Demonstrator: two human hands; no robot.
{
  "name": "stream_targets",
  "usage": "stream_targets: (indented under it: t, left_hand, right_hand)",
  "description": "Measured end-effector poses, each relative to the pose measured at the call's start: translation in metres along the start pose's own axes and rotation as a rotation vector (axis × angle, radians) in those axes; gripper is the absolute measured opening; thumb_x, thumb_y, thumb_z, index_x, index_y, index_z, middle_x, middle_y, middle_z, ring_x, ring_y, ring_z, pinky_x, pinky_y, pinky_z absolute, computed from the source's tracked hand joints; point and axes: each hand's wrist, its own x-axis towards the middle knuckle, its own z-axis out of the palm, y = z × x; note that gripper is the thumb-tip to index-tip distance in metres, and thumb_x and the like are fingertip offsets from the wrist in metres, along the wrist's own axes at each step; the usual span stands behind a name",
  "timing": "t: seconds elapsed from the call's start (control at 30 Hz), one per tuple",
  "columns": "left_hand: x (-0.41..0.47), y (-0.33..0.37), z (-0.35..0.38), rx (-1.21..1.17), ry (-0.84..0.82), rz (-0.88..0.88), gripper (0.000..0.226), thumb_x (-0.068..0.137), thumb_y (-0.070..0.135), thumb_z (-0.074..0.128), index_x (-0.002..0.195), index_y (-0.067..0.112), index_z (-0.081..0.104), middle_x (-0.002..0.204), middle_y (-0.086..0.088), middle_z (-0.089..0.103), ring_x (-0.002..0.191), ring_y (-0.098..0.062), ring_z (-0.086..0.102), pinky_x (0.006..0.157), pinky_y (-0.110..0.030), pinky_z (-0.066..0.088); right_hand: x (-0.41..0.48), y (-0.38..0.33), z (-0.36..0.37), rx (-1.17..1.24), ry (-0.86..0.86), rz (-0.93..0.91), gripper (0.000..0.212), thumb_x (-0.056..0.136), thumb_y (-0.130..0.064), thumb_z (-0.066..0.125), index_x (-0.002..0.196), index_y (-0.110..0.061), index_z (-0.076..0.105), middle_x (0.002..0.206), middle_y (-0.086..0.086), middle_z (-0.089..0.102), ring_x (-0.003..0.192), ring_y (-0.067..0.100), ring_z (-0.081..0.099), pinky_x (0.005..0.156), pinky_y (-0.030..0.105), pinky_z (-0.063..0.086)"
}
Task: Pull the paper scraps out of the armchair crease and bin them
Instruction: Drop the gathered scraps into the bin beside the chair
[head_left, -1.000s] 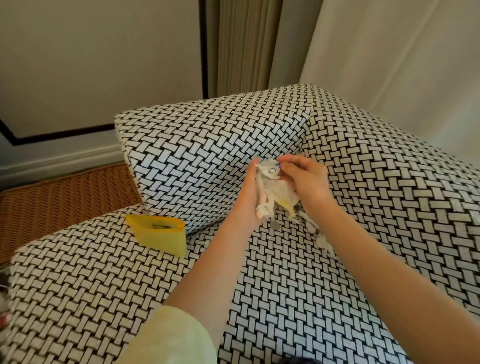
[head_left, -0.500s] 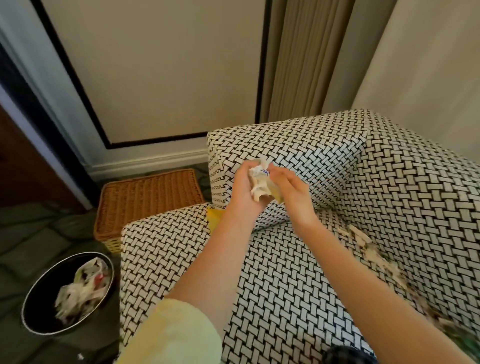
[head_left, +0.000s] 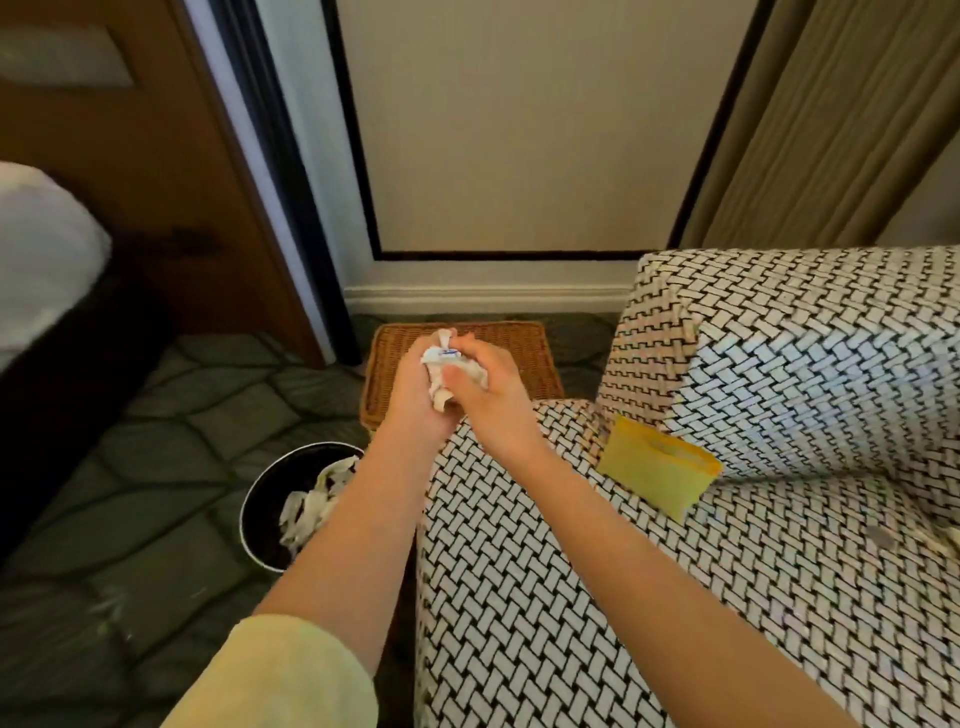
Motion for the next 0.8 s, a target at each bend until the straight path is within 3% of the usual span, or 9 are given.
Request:
stream_targets:
  t: [0.07, 0.13, 0.23, 0.37, 0.47, 0.57, 0.63, 0.7, 0.8]
  left_hand:
    - [0.011, 0.023, -0.046, 0.053, 0.064, 0.012, 0.019, 0.09, 0.026, 0.049, 0.078, 0.013, 0.056, 0.066, -0.002, 0.057, 0.058, -0.013, 0.058, 0.05, -0.022, 0.05]
    - [0.016, 0.036, -0.086, 0.101, 0.099, -0.002, 0.023, 0.091, 0.03, 0.048, 0.075, 0.015, 0.057, 0.057, 0.0, 0.06, 0.049, -0.012, 0.06, 0.045, -0.018, 0.048]
    - [0.02, 0.048, -0.137, 0.167, 0.12, -0.029, 0.024, 0.094, 0.023, 0.044, 0.078, 0.012, 0.058, 0.055, -0.002, 0.064, 0.047, -0.013, 0.063, 0.045, -0.019, 0.05]
    - [0.041, 0.058, -0.197, 0.172, 0.315, -0.029, 0.015, 0.091, 0.016, 0.048, 0.082, 0.008, 0.056, 0.06, -0.007, 0.063, 0.054, -0.018, 0.062, 0.05, -0.023, 0.05]
    - [0.063, 0.056, -0.233, 0.124, 0.525, 0.024, 0.008, 0.09, 0.015, 0.054, 0.095, 0.009, 0.055, 0.075, -0.01, 0.058, 0.064, -0.021, 0.057, 0.052, -0.028, 0.05]
    - [0.083, 0.046, -0.265, 0.163, 0.745, 0.059, 0.027, 0.087, 0.015, 0.061, 0.112, 0.007, 0.057, 0.088, -0.011, 0.061, 0.07, -0.022, 0.057, 0.059, -0.033, 0.047]
    - [0.093, 0.037, -0.282, 0.15, 0.821, 0.069, 0.039, 0.086, 0.016, 0.063, 0.122, 0.005, 0.055, 0.104, -0.014, 0.063, 0.086, -0.027, 0.061, 0.061, -0.034, 0.048]
    - [0.102, 0.028, -0.297, 0.147, 0.867, 0.082, 0.043, 0.085, 0.02, 0.065, 0.124, 0.008, 0.055, 0.114, -0.014, 0.062, 0.1, -0.031, 0.06, 0.057, -0.033, 0.048]
    - [0.116, 0.013, -0.318, 0.2, 0.904, 0.052, 0.04, 0.083, 0.024, 0.067, 0.118, 0.008, 0.059, 0.111, -0.012, 0.065, 0.094, -0.029, 0.062, 0.056, -0.031, 0.047]
  right_hand:
    - [0.012, 0.011, 0.047, 0.016, -0.073, 0.046, 0.036, 0.094, -0.021, 0.048, 0.13, -0.017, 0.05, 0.129, 0.002, 0.042, 0.11, 0.007, 0.04, 0.094, 0.019, 0.034]
    - [0.023, 0.028, 0.085, 0.025, -0.127, 0.123, 0.036, 0.093, -0.021, 0.047, 0.129, -0.017, 0.051, 0.128, 0.004, 0.049, 0.115, 0.013, 0.046, 0.101, 0.03, 0.039]
    - [0.036, 0.058, 0.135, 0.168, -0.238, 0.388, 0.036, 0.093, -0.026, 0.049, 0.128, -0.019, 0.051, 0.126, 0.006, 0.056, 0.111, 0.021, 0.056, 0.097, 0.042, 0.047]
    - [0.04, 0.087, 0.178, 0.53, -0.318, 0.697, 0.033, 0.095, -0.02, 0.048, 0.127, -0.012, 0.049, 0.122, 0.011, 0.056, 0.104, 0.024, 0.058, 0.085, 0.038, 0.053]
    - [0.046, 0.111, 0.201, 0.66, -0.278, 0.84, 0.027, 0.097, -0.016, 0.043, 0.122, -0.007, 0.048, 0.103, 0.01, 0.058, 0.102, 0.028, 0.058, 0.085, 0.035, 0.05]
    - [0.049, 0.148, 0.223, 0.456, -0.206, 0.981, 0.027, 0.096, -0.013, 0.043, 0.121, -0.007, 0.052, 0.096, 0.006, 0.057, 0.086, 0.022, 0.059, 0.082, 0.032, 0.049]
    - [0.043, 0.178, 0.236, 0.254, -0.164, 1.018, 0.028, 0.094, -0.016, 0.048, 0.117, -0.004, 0.056, 0.083, 0.004, 0.056, 0.072, 0.017, 0.055, 0.083, 0.032, 0.051]
    - [0.035, 0.201, 0.247, 0.07, -0.124, 0.997, 0.035, 0.09, -0.021, 0.053, 0.12, -0.003, 0.054, 0.096, 0.009, 0.059, 0.086, 0.022, 0.058, 0.088, 0.038, 0.052]
    - [0.029, 0.223, 0.259, -0.093, -0.104, 0.951, 0.053, 0.089, -0.023, 0.057, 0.133, -0.005, 0.033, 0.128, 0.015, 0.048, 0.113, 0.032, 0.053, 0.089, 0.044, 0.052]
